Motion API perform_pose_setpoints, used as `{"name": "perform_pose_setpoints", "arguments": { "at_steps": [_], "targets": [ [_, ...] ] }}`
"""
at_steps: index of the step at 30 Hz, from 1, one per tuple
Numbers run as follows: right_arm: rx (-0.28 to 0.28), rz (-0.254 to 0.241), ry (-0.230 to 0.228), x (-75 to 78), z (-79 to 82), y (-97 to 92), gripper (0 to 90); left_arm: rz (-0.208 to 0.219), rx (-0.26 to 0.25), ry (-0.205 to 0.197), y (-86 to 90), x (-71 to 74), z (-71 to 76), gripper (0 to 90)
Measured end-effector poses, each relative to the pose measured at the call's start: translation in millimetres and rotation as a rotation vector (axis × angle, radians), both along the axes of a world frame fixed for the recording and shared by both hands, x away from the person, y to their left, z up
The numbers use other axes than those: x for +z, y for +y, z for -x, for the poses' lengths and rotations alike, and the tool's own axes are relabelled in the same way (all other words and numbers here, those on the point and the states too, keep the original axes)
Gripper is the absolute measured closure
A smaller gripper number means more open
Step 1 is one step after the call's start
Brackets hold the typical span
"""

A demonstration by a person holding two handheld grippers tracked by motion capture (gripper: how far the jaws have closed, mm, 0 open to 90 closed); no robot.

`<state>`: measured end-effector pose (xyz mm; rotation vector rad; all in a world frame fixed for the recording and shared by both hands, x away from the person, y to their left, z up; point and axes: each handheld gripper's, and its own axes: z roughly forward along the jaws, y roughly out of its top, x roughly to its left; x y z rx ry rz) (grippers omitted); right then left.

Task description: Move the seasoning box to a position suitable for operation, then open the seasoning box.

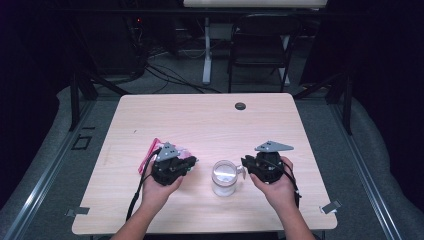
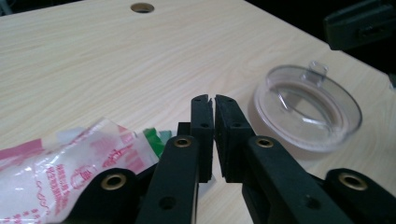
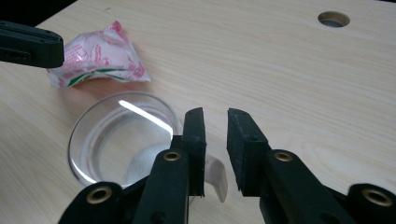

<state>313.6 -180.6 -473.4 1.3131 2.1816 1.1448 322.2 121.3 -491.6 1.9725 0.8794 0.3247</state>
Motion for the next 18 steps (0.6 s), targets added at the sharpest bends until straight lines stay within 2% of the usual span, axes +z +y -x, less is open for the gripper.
{"name": "perform_pose_setpoints", "arguments": {
  "at_steps": [4, 8, 12, 16, 18],
  "targets": [
    [0.009, 0.001, 0.007, -5.5, 3.2, 3.9, 78.1, 0.0, -0.028, 0.023, -5.2, -5.9, 5.2, 89.9],
    [0.02, 0.004, -0.002, -9.6, 5.1, 7.0, 78.8, -0.029, -0.059, 0.031, -11.6, -11.6, 8.9, 90.0],
    [0.018, -0.007, -0.01, -11.8, 6.3, 7.3, 78.3, -0.026, -0.079, 0.054, -15.4, -16.3, 11.8, 90.0],
    [0.005, -0.005, -0.009, -13.2, 5.8, 4.7, 77.3, -0.035, -0.095, 0.05, -20.3, -18.7, 14.0, 90.0],
    [0.005, -0.011, 0.008, -14.7, 4.5, 3.0, 76.8, -0.035, -0.104, 0.054, -22.3, -20.0, 14.8, 90.0]
  ]
}}
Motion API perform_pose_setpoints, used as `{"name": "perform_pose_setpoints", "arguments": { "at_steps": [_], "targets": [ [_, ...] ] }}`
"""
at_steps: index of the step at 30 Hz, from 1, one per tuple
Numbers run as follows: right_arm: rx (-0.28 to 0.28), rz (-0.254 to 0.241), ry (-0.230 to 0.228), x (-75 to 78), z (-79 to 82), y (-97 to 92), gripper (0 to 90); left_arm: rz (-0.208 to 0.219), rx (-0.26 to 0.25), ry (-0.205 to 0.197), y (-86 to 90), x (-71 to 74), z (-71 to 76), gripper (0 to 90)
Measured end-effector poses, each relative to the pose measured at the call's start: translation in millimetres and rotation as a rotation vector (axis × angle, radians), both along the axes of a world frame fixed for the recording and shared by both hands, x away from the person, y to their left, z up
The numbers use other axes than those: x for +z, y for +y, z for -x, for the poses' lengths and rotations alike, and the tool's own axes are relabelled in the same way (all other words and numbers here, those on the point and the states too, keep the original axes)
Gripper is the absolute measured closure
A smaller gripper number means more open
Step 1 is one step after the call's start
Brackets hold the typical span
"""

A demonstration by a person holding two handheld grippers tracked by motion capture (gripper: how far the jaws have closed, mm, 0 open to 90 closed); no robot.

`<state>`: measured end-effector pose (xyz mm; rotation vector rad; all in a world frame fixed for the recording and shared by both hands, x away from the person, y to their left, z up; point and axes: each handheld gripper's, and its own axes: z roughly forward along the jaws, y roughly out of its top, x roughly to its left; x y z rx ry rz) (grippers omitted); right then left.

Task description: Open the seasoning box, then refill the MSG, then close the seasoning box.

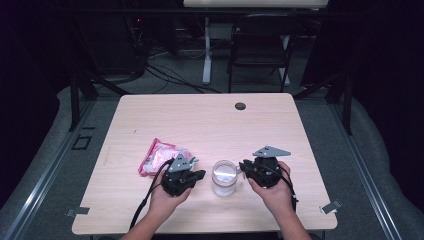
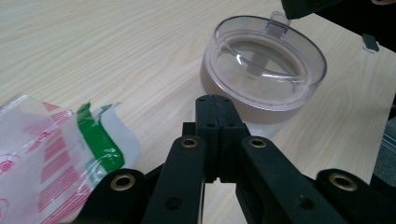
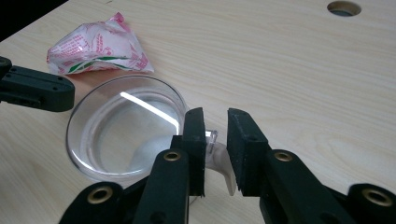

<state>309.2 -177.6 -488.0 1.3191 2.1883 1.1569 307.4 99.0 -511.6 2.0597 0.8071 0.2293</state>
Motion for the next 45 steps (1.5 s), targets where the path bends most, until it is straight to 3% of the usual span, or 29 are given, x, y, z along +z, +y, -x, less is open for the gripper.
{"name": "perform_pose_setpoints", "arguments": {
  "at_steps": [7, 20, 45],
  "targets": [
    [0.0, -0.058, 0.025, -3.4, -2.0, -2.0, 79.6, -0.012, -0.027, 0.003, -7.4, -3.4, 2.7, 90.0],
    [-0.001, -0.068, 0.022, -4.0, -1.2, -1.7, 82.8, -0.036, -0.07, 0.01, -17.0, -8.3, 6.6, 90.0],
    [-0.003, -0.089, 0.024, -5.6, -1.0, -4.1, 83.2, -0.03, -0.08, 0.021, -17.2, -7.9, 7.5, 90.0]
  ]
}}
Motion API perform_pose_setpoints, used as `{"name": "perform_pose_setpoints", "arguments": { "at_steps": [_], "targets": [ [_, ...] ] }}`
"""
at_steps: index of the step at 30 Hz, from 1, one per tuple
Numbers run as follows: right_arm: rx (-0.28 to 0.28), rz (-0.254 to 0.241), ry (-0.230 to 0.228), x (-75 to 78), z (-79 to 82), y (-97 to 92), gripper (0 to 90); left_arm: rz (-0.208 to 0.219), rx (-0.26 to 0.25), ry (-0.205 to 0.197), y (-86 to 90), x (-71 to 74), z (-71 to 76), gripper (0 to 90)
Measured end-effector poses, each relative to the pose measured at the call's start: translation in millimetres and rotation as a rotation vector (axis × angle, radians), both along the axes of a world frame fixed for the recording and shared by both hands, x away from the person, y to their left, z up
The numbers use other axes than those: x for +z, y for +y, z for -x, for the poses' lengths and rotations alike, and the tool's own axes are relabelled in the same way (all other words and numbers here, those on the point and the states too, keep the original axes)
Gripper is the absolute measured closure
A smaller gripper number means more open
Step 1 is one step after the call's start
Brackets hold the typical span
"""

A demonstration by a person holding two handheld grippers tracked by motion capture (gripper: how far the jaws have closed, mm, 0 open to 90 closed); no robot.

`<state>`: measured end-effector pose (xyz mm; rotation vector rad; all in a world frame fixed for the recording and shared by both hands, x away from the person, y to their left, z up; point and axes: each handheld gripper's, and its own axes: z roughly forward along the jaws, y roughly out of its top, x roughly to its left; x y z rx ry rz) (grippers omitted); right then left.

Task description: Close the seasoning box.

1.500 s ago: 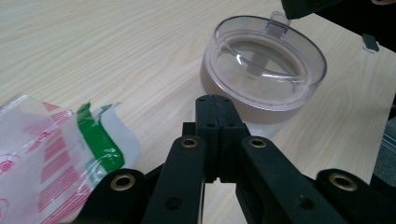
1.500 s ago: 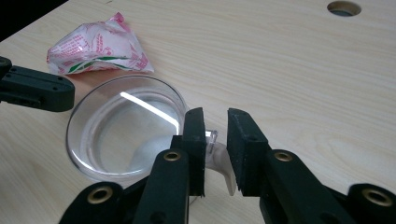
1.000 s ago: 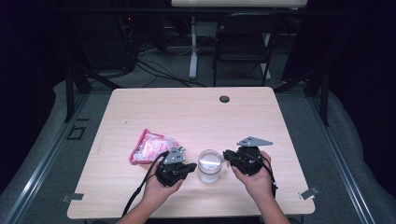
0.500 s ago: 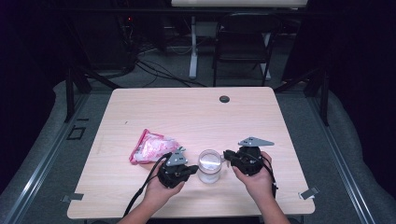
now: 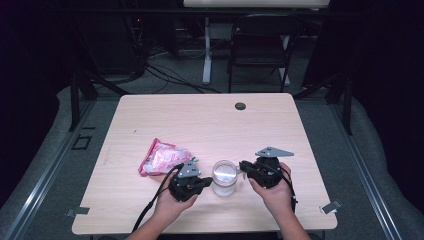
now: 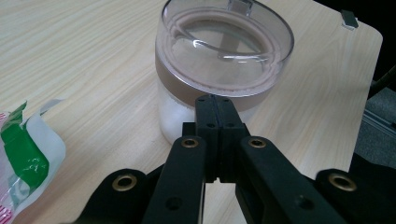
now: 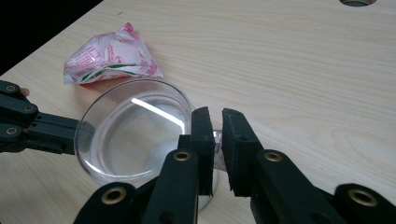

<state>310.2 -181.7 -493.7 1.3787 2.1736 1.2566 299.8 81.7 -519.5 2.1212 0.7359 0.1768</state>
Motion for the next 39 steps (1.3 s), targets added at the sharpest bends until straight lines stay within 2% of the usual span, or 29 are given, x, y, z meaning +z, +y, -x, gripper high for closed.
{"name": "perform_pose_setpoints", "arguments": {
  "at_steps": [8, 13, 15, 18, 21, 25, 29, 32, 35, 39],
  "targets": [
    [-0.001, -0.003, -0.007, -0.5, 0.4, -0.1, 83.6, 0.005, -0.009, -0.011, -1.1, 2.3, 1.8, 90.0],
    [0.005, -0.004, -0.021, 0.0, 2.5, -0.5, 82.1, 0.023, -0.006, -0.017, -0.8, 4.7, 1.5, 90.0],
    [0.04, -0.013, -0.035, 3.5, 5.6, -0.8, 78.2, 0.027, -0.012, -0.019, -0.6, 6.5, 1.1, 90.0],
    [0.061, 0.013, -0.069, 7.9, 11.3, 1.9, 71.4, 0.033, -0.017, -0.024, -1.5, 8.9, 0.1, 90.0],
    [0.113, 0.024, -0.113, 11.5, 19.9, 4.4, 62.5, 0.041, -0.015, -0.04, -3.6, 11.2, -1.3, 90.0],
    [0.161, 0.04, -0.14, 13.4, 27.6, 7.7, 52.8, 0.042, -0.019, -0.042, -5.9, 13.2, -3.7, 89.6],
    [0.185, 0.065, -0.135, 11.4, 31.1, 8.3, 43.6, 0.053, -0.012, -0.042, -7.0, 15.8, -6.9, 82.8],
    [0.192, 0.073, -0.134, 9.2, 33.4, 8.6, 40.5, 0.068, -0.009, -0.044, -7.4, 17.6, -8.9, 78.2],
    [0.207, 0.098, -0.128, 7.6, 35.2, 10.3, 39.4, 0.092, 0.002, -0.042, -7.3, 18.8, -10.3, 72.4],
    [0.208, 0.148, -0.127, 4.4, 36.8, 14.5, 38.5, 0.103, 0.012, -0.051, -7.2, 19.1, -11.6, 67.1]
  ]
}}
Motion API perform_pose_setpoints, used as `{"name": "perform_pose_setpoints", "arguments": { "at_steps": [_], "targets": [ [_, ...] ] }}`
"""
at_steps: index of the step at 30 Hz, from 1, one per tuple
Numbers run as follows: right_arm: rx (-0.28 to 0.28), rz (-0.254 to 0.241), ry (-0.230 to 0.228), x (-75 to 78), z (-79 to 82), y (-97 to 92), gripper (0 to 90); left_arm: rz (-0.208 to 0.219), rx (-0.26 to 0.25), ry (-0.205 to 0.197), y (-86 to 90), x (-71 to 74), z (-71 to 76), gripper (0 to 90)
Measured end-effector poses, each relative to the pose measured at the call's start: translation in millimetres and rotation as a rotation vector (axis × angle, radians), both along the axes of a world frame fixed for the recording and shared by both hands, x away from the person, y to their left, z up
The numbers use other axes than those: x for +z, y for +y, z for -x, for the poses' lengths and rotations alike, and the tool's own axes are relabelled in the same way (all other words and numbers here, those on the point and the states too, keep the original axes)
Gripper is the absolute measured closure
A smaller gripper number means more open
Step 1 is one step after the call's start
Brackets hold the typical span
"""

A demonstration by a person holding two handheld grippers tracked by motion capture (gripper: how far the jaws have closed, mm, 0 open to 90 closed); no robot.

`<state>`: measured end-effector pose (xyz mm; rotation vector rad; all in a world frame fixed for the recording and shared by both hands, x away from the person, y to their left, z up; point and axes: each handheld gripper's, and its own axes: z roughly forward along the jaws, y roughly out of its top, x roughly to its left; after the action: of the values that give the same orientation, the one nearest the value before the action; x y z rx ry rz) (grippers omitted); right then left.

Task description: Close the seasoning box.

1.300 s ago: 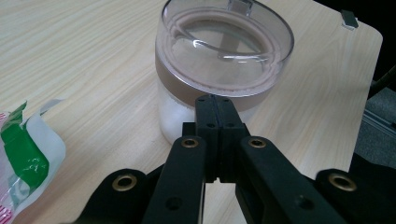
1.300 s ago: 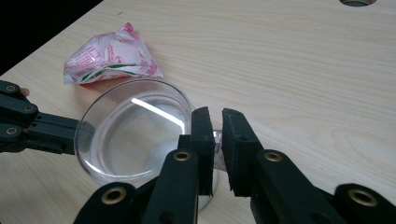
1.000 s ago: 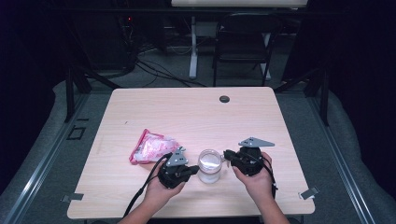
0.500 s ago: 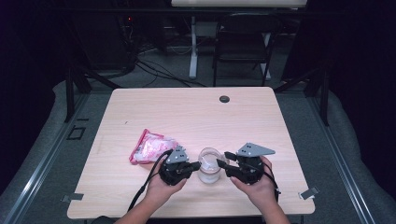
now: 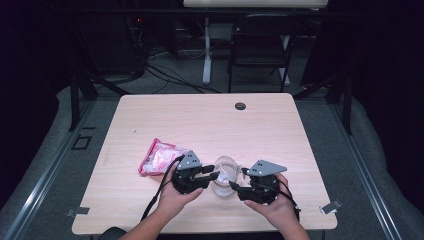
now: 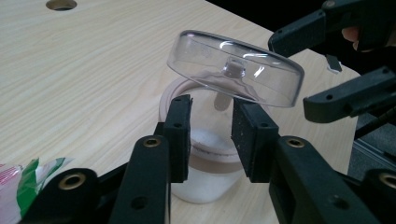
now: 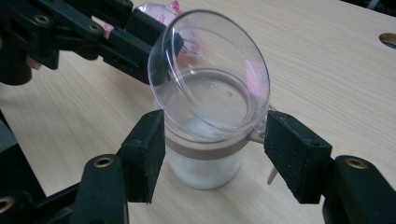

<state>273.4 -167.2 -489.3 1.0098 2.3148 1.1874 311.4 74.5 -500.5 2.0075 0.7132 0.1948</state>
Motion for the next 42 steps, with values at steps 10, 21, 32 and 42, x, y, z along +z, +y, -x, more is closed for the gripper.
{"name": "perform_pose_setpoints", "arguments": {
  "at_steps": [10, 21, 32, 42],
  "targets": [
    [-0.015, 0.023, 0.0, -5.4, -1.3, 3.9, 42.0, -0.003, 0.013, 0.004, -1.3, -1.4, 0.5, 63.9],
    [-0.008, 0.007, -0.005, -4.0, 0.6, 3.3, 47.1, -0.029, 0.038, 0.01, -3.2, -9.4, -3.2, 58.2],
    [-0.024, -0.024, -0.013, -2.1, 1.3, -1.3, 48.5, -0.042, 0.032, 0.018, -4.9, -14.1, -5.2, 59.0],
    [-0.06, -0.044, -0.019, 1.2, 0.1, -14.1, 60.6, -0.043, 0.031, 0.015, -4.8, -14.2, -5.1, 59.8]
  ]
}}
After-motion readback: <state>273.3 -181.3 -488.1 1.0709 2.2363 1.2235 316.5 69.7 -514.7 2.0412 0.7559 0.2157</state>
